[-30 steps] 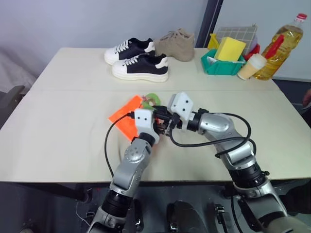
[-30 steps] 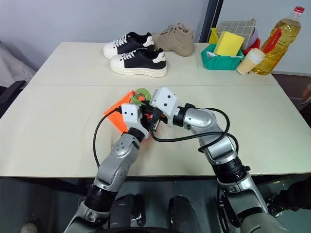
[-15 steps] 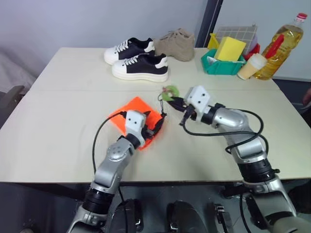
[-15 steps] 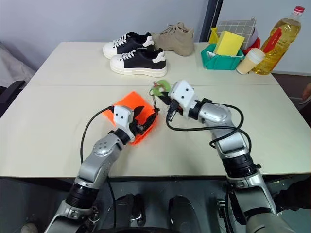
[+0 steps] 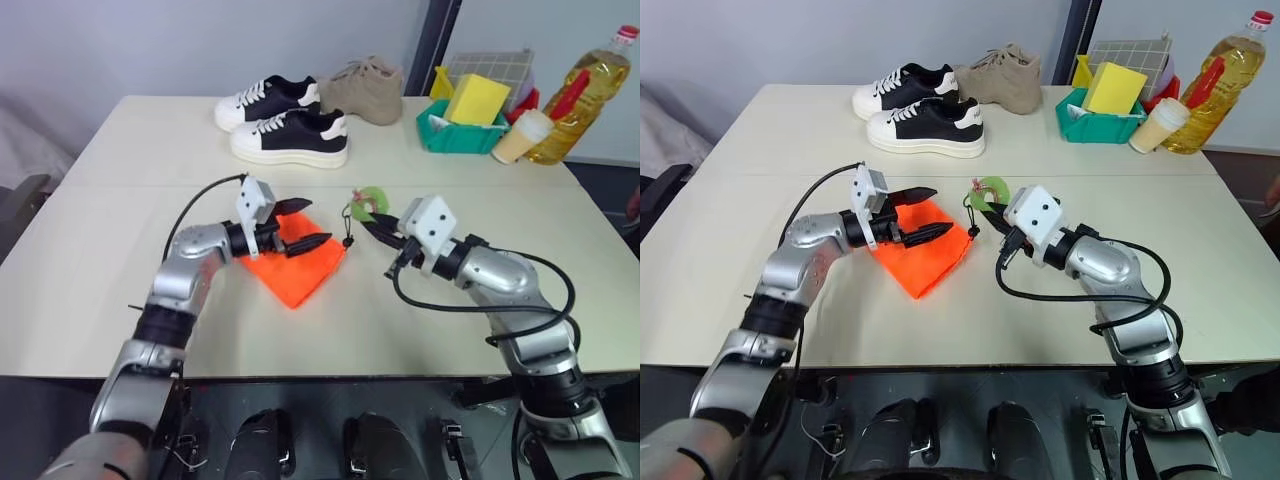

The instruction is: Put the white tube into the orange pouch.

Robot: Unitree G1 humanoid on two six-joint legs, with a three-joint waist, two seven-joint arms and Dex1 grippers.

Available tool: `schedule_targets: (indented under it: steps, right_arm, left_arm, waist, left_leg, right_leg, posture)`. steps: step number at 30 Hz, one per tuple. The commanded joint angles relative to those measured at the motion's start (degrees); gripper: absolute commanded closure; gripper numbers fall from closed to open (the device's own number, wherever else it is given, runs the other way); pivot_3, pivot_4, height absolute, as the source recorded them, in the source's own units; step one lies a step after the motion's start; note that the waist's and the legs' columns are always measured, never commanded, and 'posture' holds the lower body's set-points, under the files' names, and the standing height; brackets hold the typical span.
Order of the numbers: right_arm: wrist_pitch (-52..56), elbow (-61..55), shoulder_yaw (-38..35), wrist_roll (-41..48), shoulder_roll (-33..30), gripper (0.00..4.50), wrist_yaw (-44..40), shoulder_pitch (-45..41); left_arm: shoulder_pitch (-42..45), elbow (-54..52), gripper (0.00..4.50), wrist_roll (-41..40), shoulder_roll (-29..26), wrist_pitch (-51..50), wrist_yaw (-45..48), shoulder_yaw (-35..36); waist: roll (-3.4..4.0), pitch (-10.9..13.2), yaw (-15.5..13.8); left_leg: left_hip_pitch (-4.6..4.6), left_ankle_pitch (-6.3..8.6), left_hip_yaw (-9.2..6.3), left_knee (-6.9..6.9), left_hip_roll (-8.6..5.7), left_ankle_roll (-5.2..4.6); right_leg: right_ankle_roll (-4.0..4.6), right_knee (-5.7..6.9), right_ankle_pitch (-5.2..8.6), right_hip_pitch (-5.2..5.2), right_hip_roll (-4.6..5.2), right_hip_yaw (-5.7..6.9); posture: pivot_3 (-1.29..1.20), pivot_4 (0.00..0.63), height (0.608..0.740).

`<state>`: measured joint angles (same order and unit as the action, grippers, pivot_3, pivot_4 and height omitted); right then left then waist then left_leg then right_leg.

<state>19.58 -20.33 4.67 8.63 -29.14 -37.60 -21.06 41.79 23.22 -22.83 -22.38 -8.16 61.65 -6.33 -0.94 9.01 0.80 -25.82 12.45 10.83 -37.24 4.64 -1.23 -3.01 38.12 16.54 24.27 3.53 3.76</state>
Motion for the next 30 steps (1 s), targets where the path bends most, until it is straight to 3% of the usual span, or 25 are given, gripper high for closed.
schedule_targets:
  steps: [1, 7, 16, 30]
  right_arm:
    - [-0.9, -3.3, -0.2, 0.1, 0.2, 4.5, 0.6, -0.2]
    - [0.0, -7.3, 0.2, 0.3, -0.9, 4.5, 0.1, 1.4]
    - [1.3, -11.3, 1.4, 0.5, -2.5, 4.5, -0.9, 3.2]
    - [1.4, -13.0, 2.3, 0.5, -3.6, 4.5, -2.2, 4.1]
  left_arm:
    - [4.7, 6.6, 0.02, 0.9, 0.8, 1.5, 9.6, -1.8]
    - [11.7, 18.5, 0.02, 6.8, 3.3, 8.0, 21.2, -6.5]
    - [20.2, 35.1, 0.02, 12.5, 8.4, 17.2, 25.5, -5.4]
    - [23.0, 41.3, 0.02, 15.5, 8.9, 22.8, 27.5, -3.4]
  waist:
    - [0.0, 0.0, 0.2]
    - [-0.01, 0.0, 0.1]
    - [-0.02, 0.0, 0.1]
    - [-0.03, 0.0, 0.2]
  left_leg:
    - [-0.01, -0.03, 0.01, 0.0, -0.01, 0.05]
    - [-0.02, -0.04, -0.02, 0.03, 0.01, 0.05]
    - [-0.09, 0.14, -0.08, -0.04, 0.0, -0.25]
    - [-0.14, 0.14, -0.12, -0.1, 0.0, -0.27]
  right_leg:
    - [-0.01, -0.01, 0.0, 0.01, -0.04, 0.0]
    - [-0.03, 0.01, 0.01, 0.05, -0.12, -0.01]
    - [-0.01, 0.01, 0.01, 0.07, -0.02, -0.01]
    - [-0.01, 0.03, 0.01, 0.09, -0.07, 0.0]
  posture:
    - [0.0, 0.15, 0.74]
    - [0.0, 0.15, 0.74]
    - [0.0, 0.15, 0.74]
    - [0.0, 0.15, 0.74]
